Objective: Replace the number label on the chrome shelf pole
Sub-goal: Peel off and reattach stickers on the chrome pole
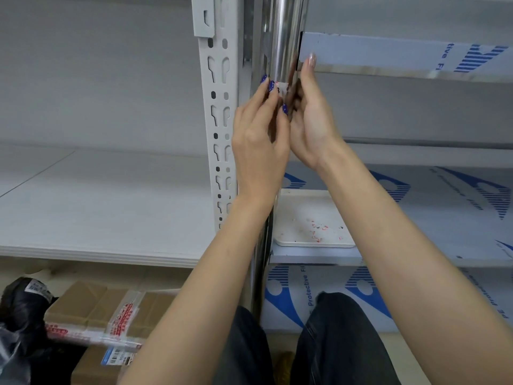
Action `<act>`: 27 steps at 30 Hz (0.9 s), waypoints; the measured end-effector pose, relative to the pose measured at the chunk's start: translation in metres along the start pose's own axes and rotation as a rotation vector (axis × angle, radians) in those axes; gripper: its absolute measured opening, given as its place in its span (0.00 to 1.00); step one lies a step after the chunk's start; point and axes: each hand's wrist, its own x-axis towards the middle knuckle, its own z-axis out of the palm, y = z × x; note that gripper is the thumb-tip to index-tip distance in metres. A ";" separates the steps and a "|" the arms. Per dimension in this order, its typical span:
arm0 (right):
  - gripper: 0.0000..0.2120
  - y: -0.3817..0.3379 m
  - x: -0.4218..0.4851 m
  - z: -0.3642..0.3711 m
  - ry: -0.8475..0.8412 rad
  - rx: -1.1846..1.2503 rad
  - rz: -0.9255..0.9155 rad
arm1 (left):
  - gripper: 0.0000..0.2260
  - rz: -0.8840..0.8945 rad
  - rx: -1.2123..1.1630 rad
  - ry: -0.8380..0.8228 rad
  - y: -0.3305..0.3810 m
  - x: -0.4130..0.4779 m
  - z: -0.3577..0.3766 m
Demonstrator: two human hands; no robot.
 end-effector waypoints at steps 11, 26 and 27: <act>0.27 0.006 0.007 -0.005 -0.044 -0.018 -0.028 | 0.03 -0.281 -0.259 0.161 0.000 0.020 0.004; 0.23 0.005 0.006 -0.006 -0.034 0.016 -0.034 | 0.01 -0.427 -0.468 0.280 0.001 0.013 0.020; 0.23 0.005 0.007 -0.007 -0.037 0.018 -0.030 | 0.01 -0.422 -0.463 0.282 0.001 0.012 0.021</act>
